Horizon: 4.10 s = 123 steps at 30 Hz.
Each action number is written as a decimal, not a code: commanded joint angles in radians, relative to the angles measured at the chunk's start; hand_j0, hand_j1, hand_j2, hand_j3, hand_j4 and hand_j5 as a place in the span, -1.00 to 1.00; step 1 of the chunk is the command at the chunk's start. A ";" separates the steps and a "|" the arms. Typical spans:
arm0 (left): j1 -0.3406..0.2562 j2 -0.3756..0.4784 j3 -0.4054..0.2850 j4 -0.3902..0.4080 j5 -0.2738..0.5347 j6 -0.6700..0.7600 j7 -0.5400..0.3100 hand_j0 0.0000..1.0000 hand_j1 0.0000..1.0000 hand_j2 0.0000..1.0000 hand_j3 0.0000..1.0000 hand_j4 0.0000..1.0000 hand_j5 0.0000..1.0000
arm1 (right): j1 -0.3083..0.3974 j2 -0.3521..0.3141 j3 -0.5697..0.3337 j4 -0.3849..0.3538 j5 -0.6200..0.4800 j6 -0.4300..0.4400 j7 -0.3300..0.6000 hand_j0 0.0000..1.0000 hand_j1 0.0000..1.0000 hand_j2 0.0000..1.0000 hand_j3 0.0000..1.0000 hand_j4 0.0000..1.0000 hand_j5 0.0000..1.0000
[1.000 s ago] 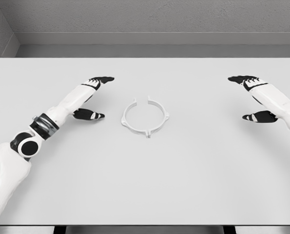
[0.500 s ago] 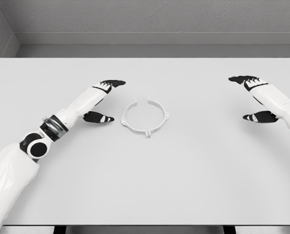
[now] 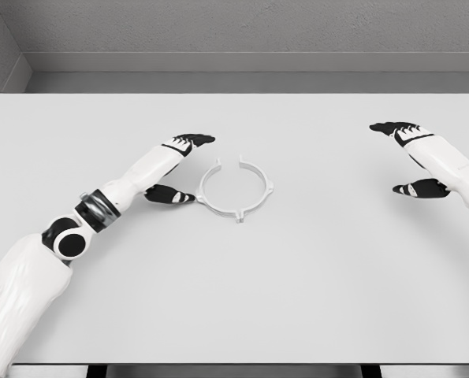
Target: Assemble PVC drainage pipe clamps
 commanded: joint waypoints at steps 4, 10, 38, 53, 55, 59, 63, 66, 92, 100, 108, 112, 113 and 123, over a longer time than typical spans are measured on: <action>0.002 -0.002 -0.003 -0.002 0.006 0.000 0.001 1.00 1.00 1.00 1.00 1.00 1.00 | 0.000 -0.001 0.000 0.000 -0.008 0.003 -0.001 1.00 1.00 1.00 1.00 1.00 1.00; 0.002 -0.009 -0.003 -0.002 -0.009 0.000 -0.001 1.00 1.00 1.00 1.00 1.00 1.00 | -0.003 -0.001 0.003 -0.002 -0.008 0.003 -0.001 1.00 1.00 1.00 1.00 1.00 1.00; 0.000 -0.074 0.014 0.000 0.003 0.000 -0.001 1.00 1.00 1.00 1.00 1.00 1.00 | -0.002 -0.001 0.003 -0.002 -0.008 0.003 -0.001 1.00 1.00 1.00 1.00 1.00 1.00; -0.049 0.052 0.134 0.047 0.008 0.000 0.001 1.00 1.00 1.00 1.00 1.00 1.00 | -0.060 0.010 0.045 -0.007 -0.006 0.003 -0.001 1.00 1.00 1.00 1.00 1.00 1.00; -0.048 0.069 0.132 0.053 0.006 0.000 0.001 1.00 1.00 1.00 1.00 1.00 1.00 | -0.150 0.016 0.164 0.035 -0.005 0.003 -0.001 1.00 1.00 1.00 1.00 1.00 1.00; -0.066 0.090 0.132 0.081 0.006 0.000 0.002 1.00 1.00 1.00 1.00 1.00 1.00 | -0.285 0.088 0.323 0.161 -0.003 0.003 -0.001 1.00 1.00 1.00 1.00 1.00 1.00; -0.068 0.132 0.149 0.090 0.006 0.000 0.002 1.00 1.00 1.00 1.00 1.00 1.00 | -0.391 0.188 0.383 0.312 0.017 0.003 -0.001 1.00 1.00 1.00 1.00 1.00 1.00; -0.066 0.139 0.166 0.092 0.006 0.000 0.002 1.00 1.00 1.00 1.00 1.00 1.00 | -0.426 0.213 0.386 0.409 0.022 0.003 -0.001 1.00 1.00 1.00 1.00 1.00 1.00; -0.063 0.165 0.155 0.099 0.006 0.000 0.002 1.00 1.00 1.00 1.00 1.00 1.00 | -0.377 0.211 0.397 0.447 0.052 0.003 -0.001 1.00 1.00 1.00 1.00 1.00 1.00; -0.063 0.167 0.159 0.099 0.006 0.000 0.002 1.00 1.00 1.00 1.00 1.00 1.00 | -0.371 0.230 0.409 0.446 0.052 0.003 -0.001 1.00 1.00 1.00 1.00 1.00 1.00; -0.063 0.167 0.162 0.099 0.006 0.000 0.002 1.00 1.00 1.00 1.00 1.00 1.00 | -0.371 0.233 0.402 0.449 0.051 0.003 -0.001 1.00 1.00 1.00 1.00 1.00 1.00; -0.063 0.167 0.162 0.099 0.008 0.000 0.002 1.00 1.00 1.00 1.00 1.00 1.00 | -0.385 0.197 0.257 0.449 0.046 0.003 -0.001 1.00 1.00 1.00 1.00 1.00 1.00; -0.064 0.169 0.163 0.101 0.006 0.000 0.002 1.00 1.00 1.00 1.00 1.00 1.00 | -0.382 0.174 0.224 0.444 0.037 0.003 -0.001 1.00 1.00 1.00 1.00 1.00 1.00; -0.068 0.201 0.168 0.149 0.008 0.000 0.002 1.00 1.00 1.00 1.00 1.00 1.00 | 0.008 0.047 -0.194 -0.086 -0.155 0.003 -0.001 1.00 1.00 1.00 1.00 1.00 1.00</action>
